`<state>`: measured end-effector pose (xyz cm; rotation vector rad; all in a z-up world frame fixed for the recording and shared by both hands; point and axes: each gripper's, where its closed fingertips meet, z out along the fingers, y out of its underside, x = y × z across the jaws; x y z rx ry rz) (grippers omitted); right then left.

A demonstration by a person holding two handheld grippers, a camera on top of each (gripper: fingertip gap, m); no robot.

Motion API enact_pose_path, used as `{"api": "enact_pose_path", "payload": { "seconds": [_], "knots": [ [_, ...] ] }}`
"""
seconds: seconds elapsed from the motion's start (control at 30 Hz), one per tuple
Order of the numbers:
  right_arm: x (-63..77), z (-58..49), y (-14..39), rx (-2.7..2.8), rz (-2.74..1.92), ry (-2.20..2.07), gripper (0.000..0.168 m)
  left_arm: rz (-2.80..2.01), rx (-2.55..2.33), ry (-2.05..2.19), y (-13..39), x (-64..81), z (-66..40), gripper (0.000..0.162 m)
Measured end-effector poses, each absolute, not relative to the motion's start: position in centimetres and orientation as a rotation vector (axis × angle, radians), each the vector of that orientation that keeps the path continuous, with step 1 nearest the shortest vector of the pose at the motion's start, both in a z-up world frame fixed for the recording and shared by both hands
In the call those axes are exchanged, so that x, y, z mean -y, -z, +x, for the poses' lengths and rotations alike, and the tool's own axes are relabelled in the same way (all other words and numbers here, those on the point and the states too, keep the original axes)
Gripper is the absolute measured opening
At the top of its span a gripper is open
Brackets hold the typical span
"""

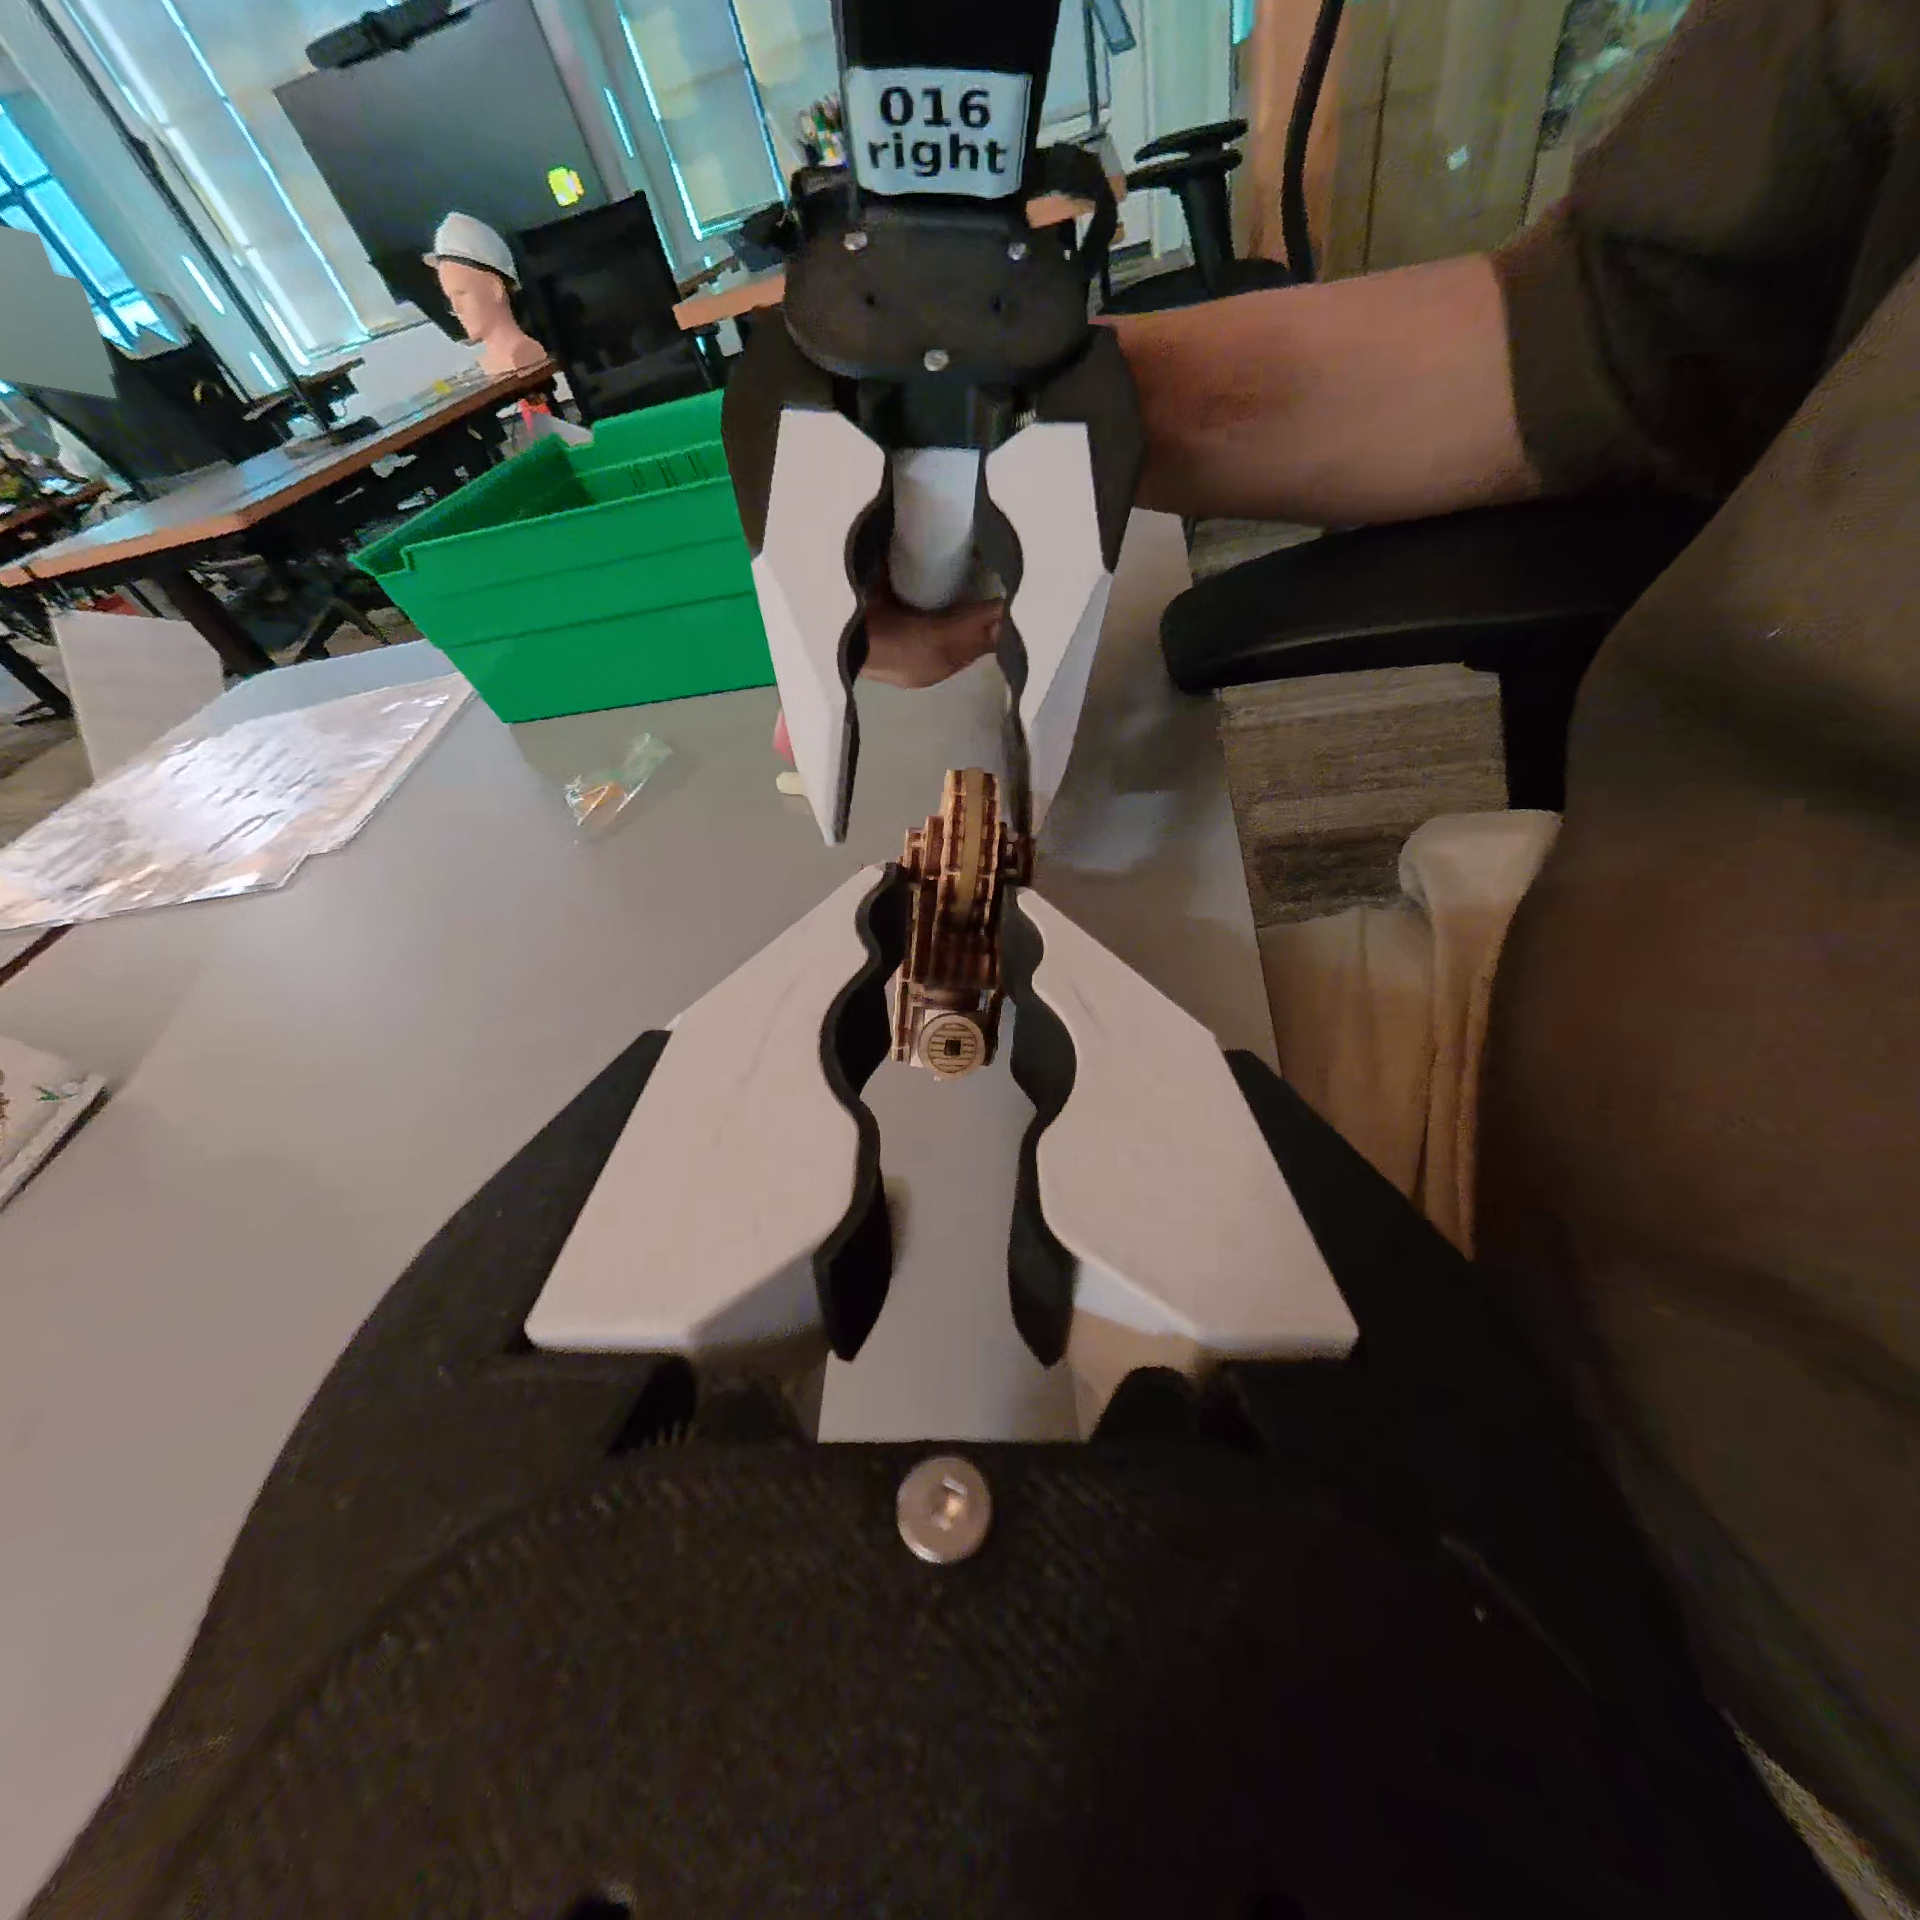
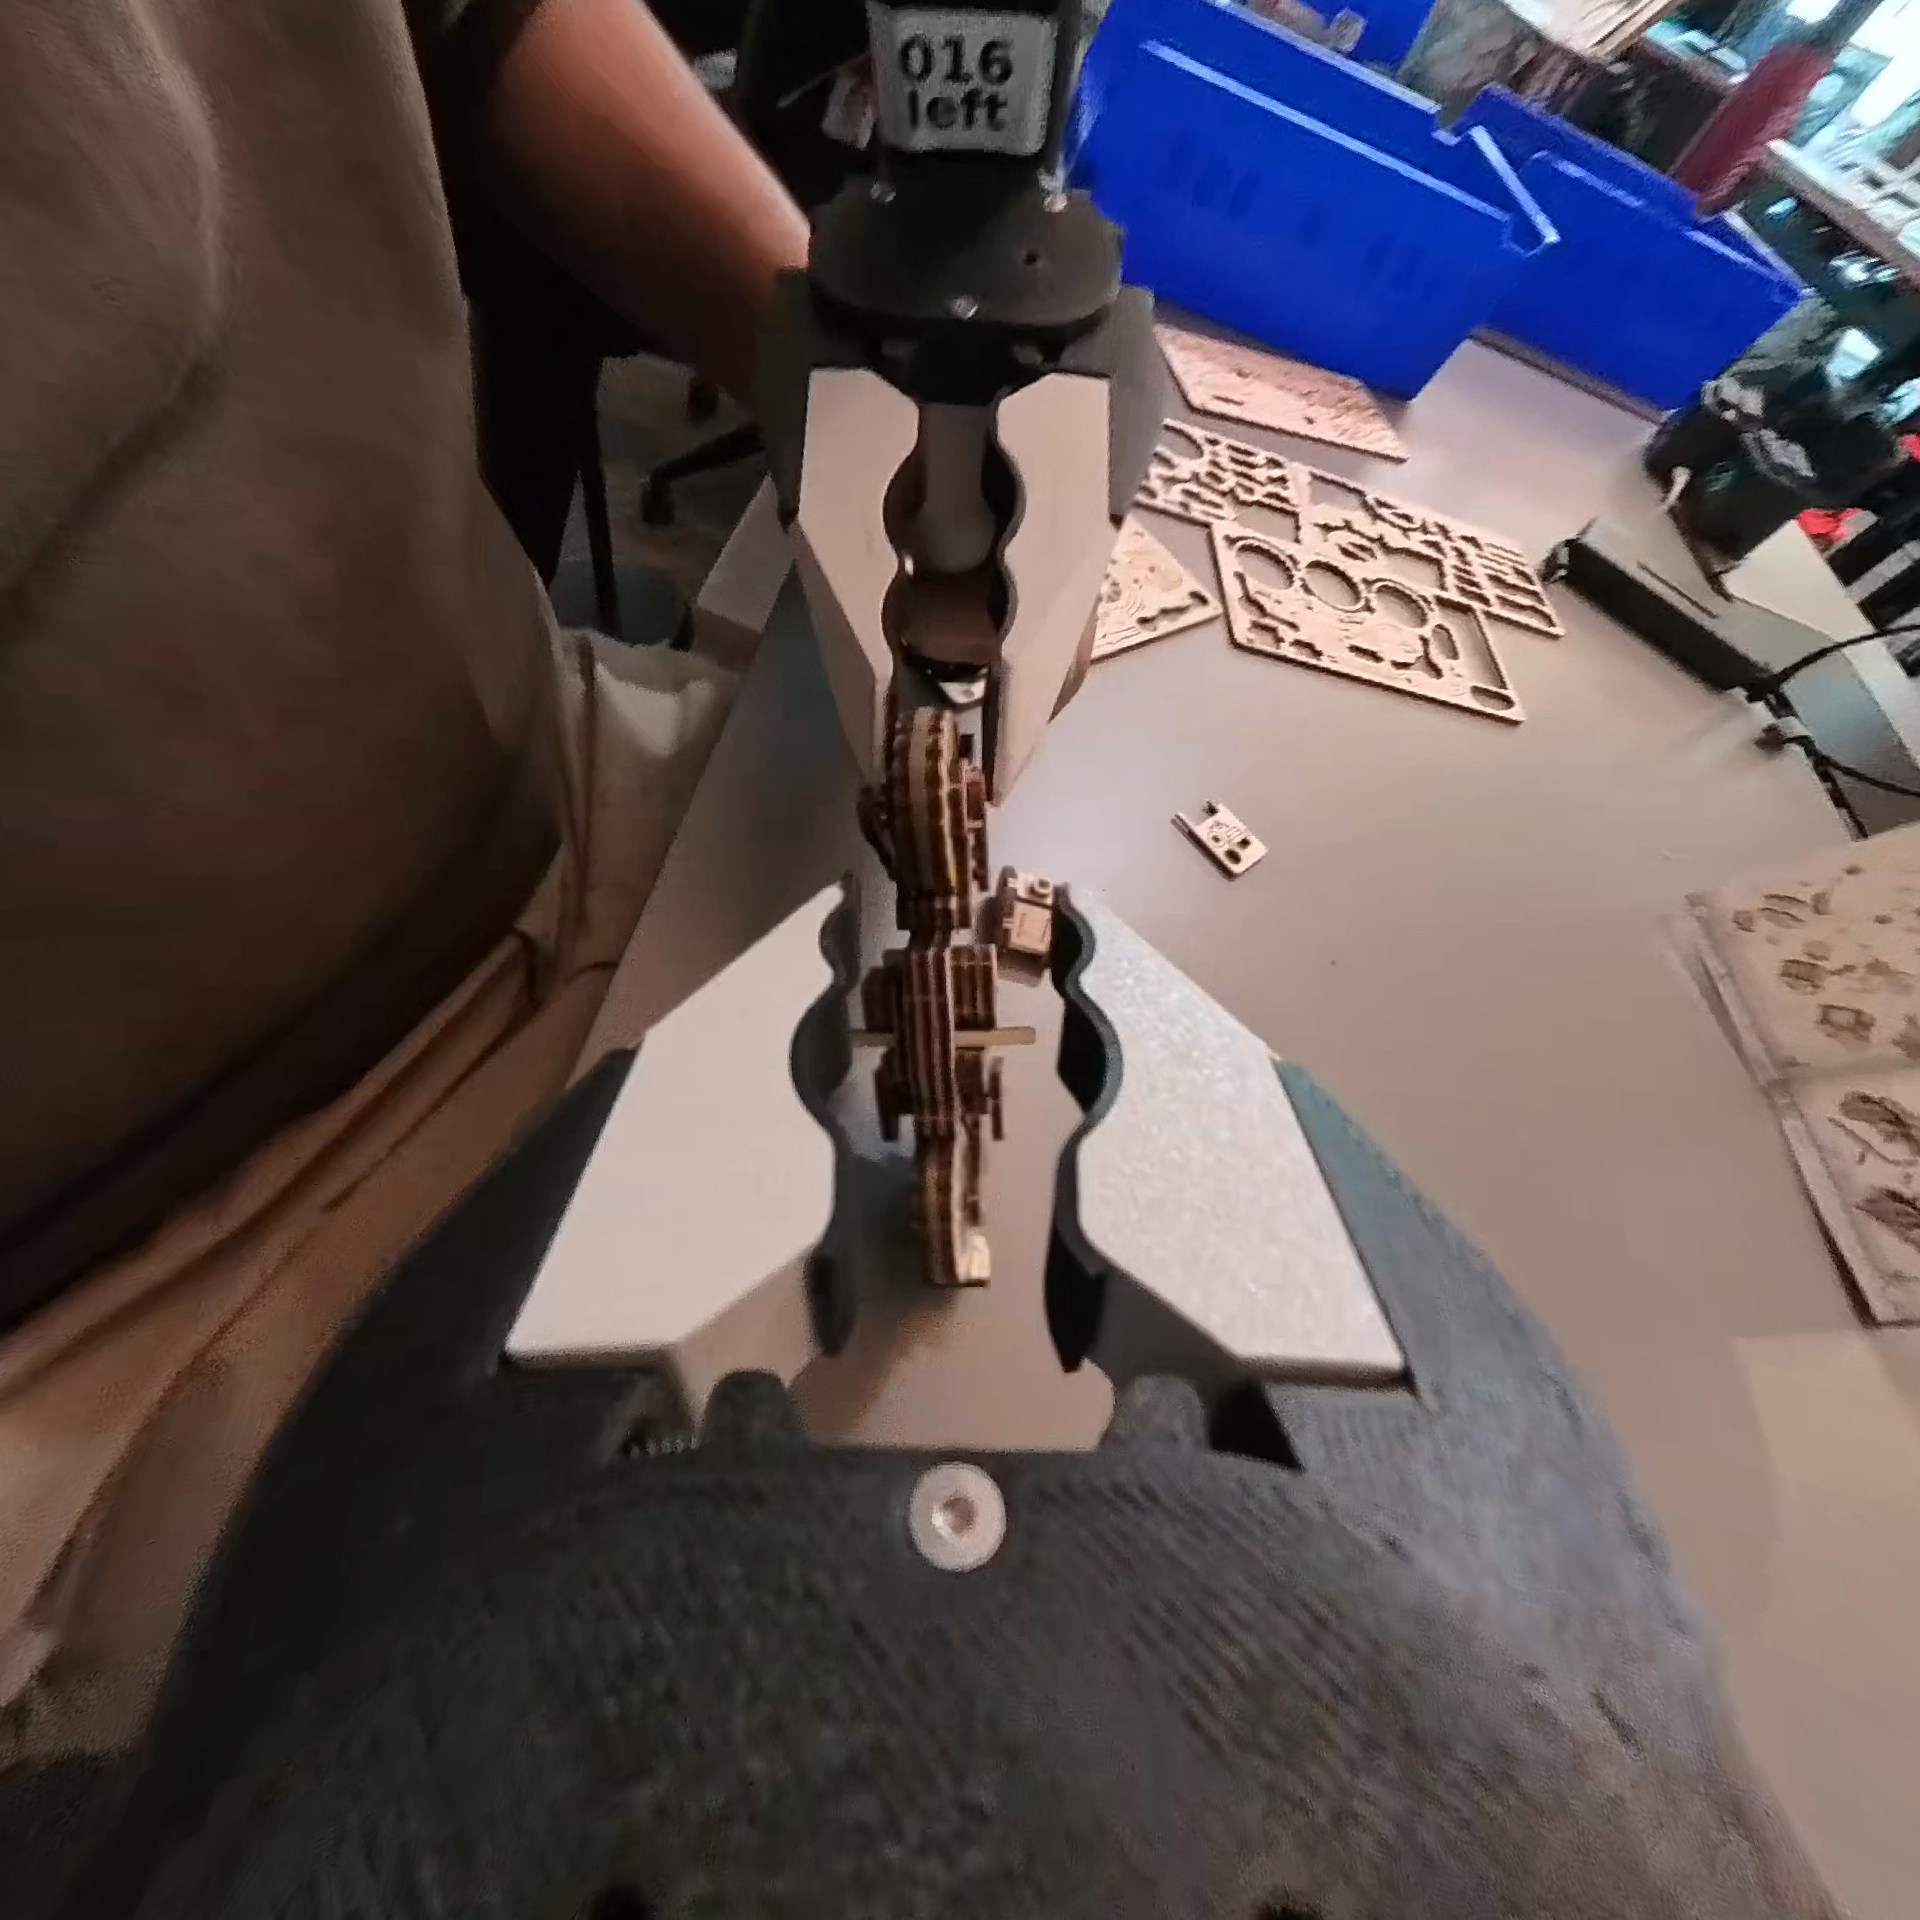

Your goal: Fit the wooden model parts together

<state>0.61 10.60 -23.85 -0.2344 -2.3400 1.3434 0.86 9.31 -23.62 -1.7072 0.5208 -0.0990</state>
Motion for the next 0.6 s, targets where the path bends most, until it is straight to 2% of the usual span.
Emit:
{"api": "enact_pose_path", "payload": {
  "seconds": [0.3,0.4,0.6],
  "knots": [
    [-8.8,-0.7,23.9,2.389,-0.044,-1.285,0.026,-1.699,-0.471,0.185,23.3,-8.6,0.1,0.015],
    [-8.4,-0.4,23.3,2.346,-0.03,-1.31,0.018,-1.69,-0.459,0.21,23.1,-8.5,0.0,0.015],
    [-8.3,0.0,23.5,2.332,-0.037,-1.336,0.018,-1.695,-0.486,0.217,23.3,-8.4,0.4,0.015]
  ]
}}
